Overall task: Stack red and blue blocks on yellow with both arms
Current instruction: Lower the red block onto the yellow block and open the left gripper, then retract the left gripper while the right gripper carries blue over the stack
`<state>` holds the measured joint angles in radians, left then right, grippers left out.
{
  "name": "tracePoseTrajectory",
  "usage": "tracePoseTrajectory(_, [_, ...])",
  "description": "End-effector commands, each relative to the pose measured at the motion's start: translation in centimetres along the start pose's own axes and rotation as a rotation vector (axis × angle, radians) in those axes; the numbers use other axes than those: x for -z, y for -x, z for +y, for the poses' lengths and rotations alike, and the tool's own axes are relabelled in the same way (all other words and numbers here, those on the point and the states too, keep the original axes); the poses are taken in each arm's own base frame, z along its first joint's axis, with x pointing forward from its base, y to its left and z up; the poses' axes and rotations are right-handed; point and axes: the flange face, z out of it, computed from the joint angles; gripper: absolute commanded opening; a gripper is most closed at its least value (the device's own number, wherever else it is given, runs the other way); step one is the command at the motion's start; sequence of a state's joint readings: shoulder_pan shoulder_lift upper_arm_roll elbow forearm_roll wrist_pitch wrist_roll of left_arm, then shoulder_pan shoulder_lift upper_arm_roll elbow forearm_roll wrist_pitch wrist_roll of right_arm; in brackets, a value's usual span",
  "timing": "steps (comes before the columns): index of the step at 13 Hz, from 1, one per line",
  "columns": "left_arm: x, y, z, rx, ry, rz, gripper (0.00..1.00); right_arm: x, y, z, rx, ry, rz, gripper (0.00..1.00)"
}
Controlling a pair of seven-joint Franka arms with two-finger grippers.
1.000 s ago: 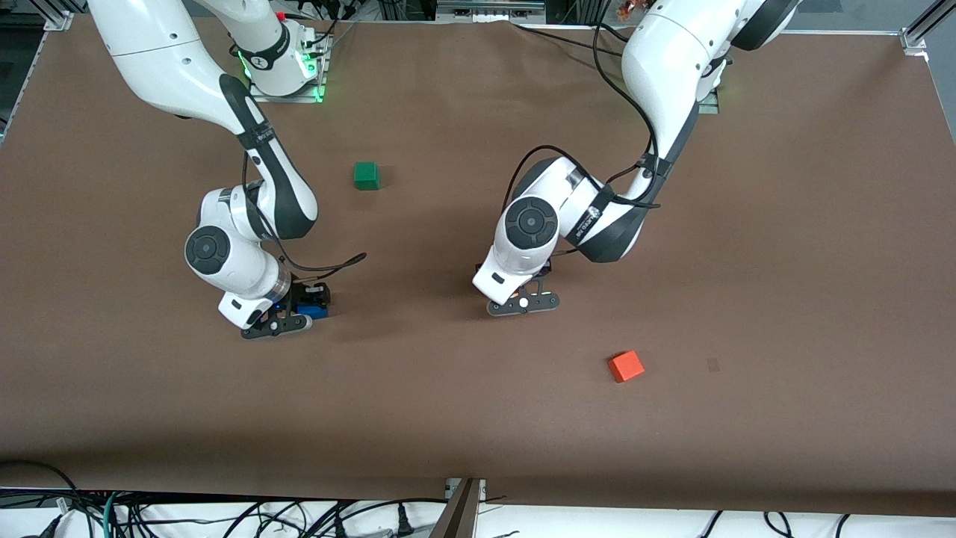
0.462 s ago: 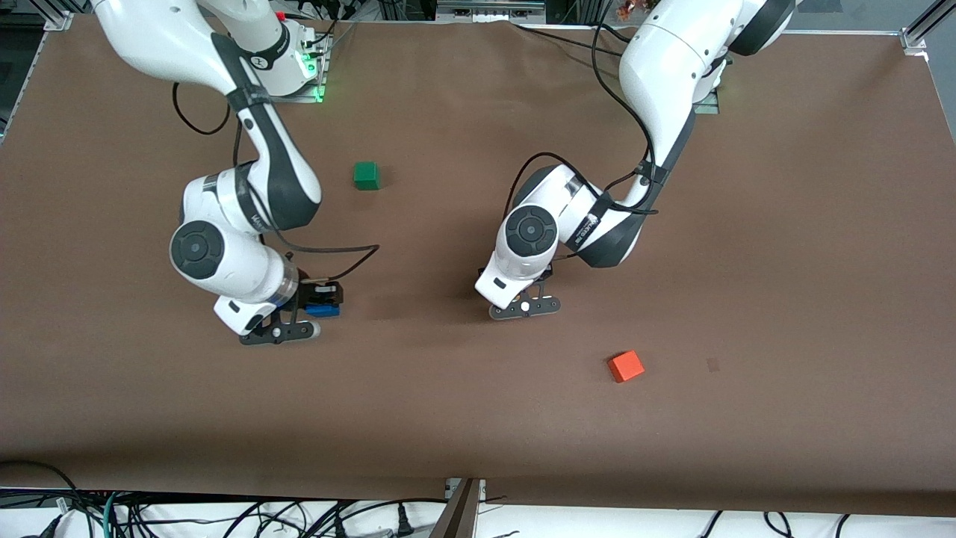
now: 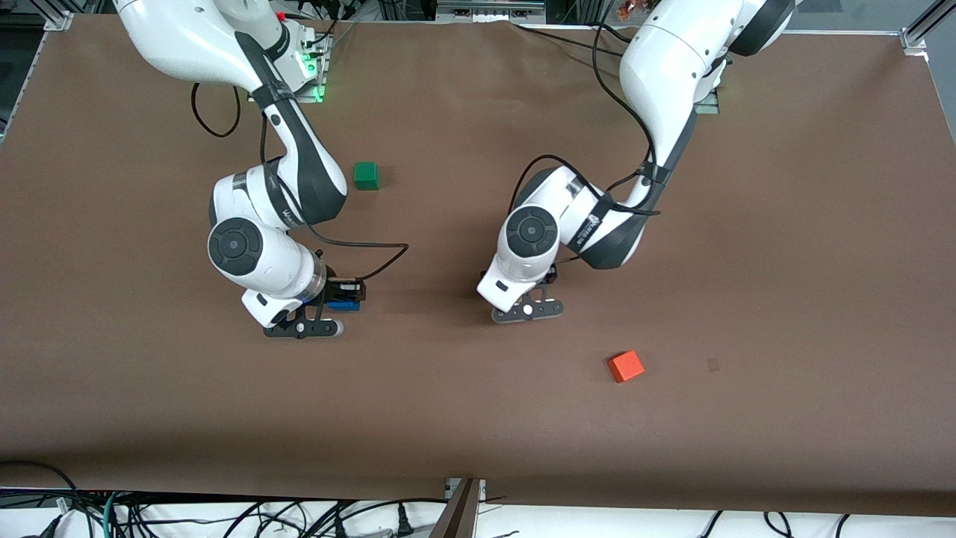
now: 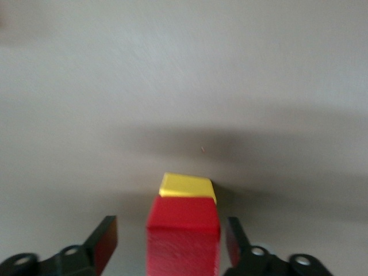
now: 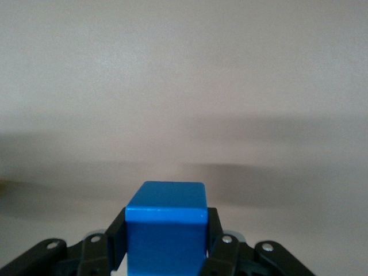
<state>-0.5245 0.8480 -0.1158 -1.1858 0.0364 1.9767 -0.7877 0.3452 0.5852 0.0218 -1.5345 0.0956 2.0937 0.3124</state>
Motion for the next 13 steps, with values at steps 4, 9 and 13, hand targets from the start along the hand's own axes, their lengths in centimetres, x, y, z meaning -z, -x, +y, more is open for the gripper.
tracePoseTrajectory(4, [15.8, -8.1, -11.3, 0.009, -0.001, 0.051, 1.00, 1.4, 0.8, -4.9, -0.072, 0.001, 0.027, 0.37])
tracePoseTrajectory(9, [27.2, -12.0, -29.3, 0.030, 0.024, 0.103, 1.00, 2.0, 3.6, -16.4, -0.215, -0.054, 0.075, 0.39])
tracePoseTrajectory(13, [32.0, -10.8, -37.1, 0.071, 0.006, 0.083, 1.00, 1.7, 6.6, -25.8, -0.268, -0.131, 0.133, 0.40])
